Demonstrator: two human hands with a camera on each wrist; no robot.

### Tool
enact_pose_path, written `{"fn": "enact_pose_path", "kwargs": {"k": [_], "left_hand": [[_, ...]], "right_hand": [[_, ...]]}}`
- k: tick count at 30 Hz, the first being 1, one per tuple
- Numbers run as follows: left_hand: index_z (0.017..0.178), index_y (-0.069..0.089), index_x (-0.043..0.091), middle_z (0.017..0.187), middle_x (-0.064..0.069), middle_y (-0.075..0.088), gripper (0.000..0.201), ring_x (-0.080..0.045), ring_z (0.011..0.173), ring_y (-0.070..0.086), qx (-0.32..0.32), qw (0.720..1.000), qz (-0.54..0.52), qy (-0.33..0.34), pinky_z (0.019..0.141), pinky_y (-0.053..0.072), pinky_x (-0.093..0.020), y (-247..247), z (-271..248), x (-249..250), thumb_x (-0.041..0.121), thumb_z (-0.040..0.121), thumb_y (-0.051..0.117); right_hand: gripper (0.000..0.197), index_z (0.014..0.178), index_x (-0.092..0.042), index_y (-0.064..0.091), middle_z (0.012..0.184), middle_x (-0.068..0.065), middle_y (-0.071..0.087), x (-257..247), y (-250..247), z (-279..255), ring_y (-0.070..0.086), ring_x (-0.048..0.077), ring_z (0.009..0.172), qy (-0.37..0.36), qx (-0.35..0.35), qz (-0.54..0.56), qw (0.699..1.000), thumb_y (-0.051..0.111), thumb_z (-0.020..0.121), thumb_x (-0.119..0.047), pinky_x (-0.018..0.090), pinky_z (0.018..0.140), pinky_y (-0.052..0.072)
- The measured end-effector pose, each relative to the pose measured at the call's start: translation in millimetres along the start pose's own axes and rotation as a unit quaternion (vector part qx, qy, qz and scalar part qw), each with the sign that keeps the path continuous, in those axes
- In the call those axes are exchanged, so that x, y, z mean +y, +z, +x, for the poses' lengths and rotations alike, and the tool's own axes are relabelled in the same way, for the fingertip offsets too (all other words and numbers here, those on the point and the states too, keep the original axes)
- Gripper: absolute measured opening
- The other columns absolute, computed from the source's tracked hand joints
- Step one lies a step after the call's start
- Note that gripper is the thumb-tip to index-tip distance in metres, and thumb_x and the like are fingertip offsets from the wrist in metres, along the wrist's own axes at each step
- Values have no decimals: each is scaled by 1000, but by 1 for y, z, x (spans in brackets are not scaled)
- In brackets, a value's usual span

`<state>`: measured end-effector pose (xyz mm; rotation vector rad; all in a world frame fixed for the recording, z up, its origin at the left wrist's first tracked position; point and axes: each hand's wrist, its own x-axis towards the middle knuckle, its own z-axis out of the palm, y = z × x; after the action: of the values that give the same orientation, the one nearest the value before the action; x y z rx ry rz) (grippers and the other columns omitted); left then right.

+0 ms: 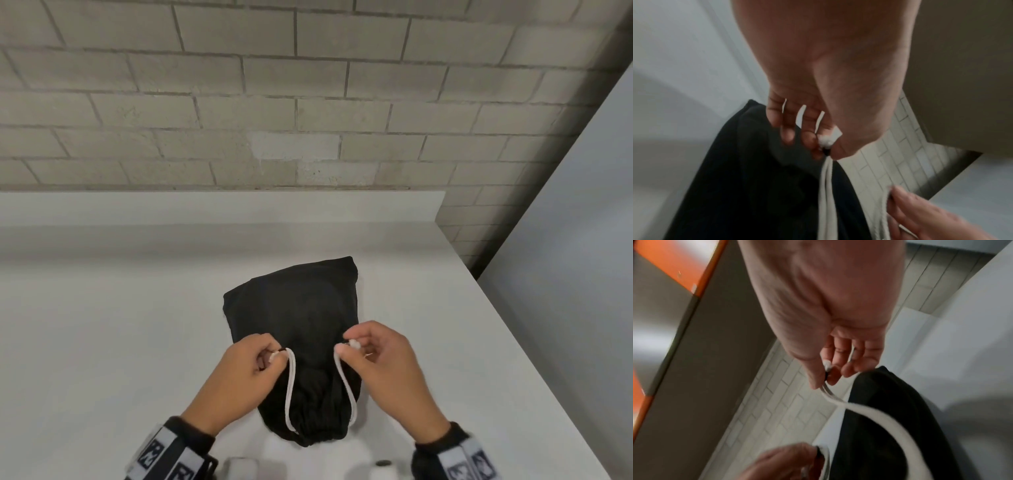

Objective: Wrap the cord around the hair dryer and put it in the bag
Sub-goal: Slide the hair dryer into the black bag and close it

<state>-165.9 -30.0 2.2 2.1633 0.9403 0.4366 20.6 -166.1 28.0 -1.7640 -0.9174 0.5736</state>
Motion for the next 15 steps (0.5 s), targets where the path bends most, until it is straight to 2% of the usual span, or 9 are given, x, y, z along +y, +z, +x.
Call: {"fn": "enact_pose_path", "kwargs": {"k": [2,4,6,7,9,11,12,14,15], "left_hand": [[77,58,32,81,11,60,16,-7,76,58,11,999,21,-27,71,48,-21,13,2,-7,43,88,63],[92,59,39,101,9,57,19,-8,92,56,44,996,48,-65,85,51,-28,23,-1,-10,54,83,66],[120,51,40,124,-2,47,52,-23,111,53,81,983,77,-147,97,49,-38,29,-6,-10,63,77,69],[131,45,33,133,-7,42,71,-29,119,50,93,974,76,-192,100,48,-41,29,-8,-7,66,73,70],[142,33,20,143,-12,34,99,-32,127,47,87,962,10,-260,103,45,-44,30,-13,-4,65,66,77],[141,29,16,138,-6,42,110,-26,121,53,63,945,-122,-298,100,50,-40,29,-17,0,56,58,88],[137,30,17,128,0,49,106,-17,112,58,55,932,-191,-304,93,53,-34,30,-19,3,46,57,93],[124,32,20,109,12,56,92,-1,94,59,34,910,-277,-307,74,50,-19,33,-22,7,22,58,96],[120,35,20,107,11,60,89,-1,91,60,24,903,-295,-311,71,50,-18,34,-22,6,17,56,97]], "right_hand": [[13,80,-33,68,81,-12,69,11,16,6,63,2,79,-5,7,-62,998,80,77,-29,11,71,47],[15,79,-40,67,91,-20,63,24,29,9,55,1,91,-1,31,-134,991,81,74,-39,13,79,42],[20,80,-41,66,101,-16,57,32,38,9,50,7,101,36,63,-145,987,84,69,-40,18,84,40],[27,85,-39,65,104,-12,56,35,42,9,52,11,102,59,79,-113,989,86,67,-37,19,85,43],[52,102,-30,57,109,-6,51,35,48,8,58,13,99,134,90,-18,987,90,62,-31,21,84,48],[72,116,-24,43,112,-4,51,30,53,6,59,12,97,213,69,72,972,91,62,-27,21,80,51],[74,118,-23,39,111,-4,55,29,56,5,61,11,96,238,56,109,963,91,64,-24,21,78,52],[71,116,-18,42,105,-1,64,28,60,4,66,13,92,269,41,161,949,91,64,-22,25,73,57],[68,114,-15,48,102,2,69,29,61,5,70,16,90,283,32,174,943,92,62,-23,28,71,59]]}}
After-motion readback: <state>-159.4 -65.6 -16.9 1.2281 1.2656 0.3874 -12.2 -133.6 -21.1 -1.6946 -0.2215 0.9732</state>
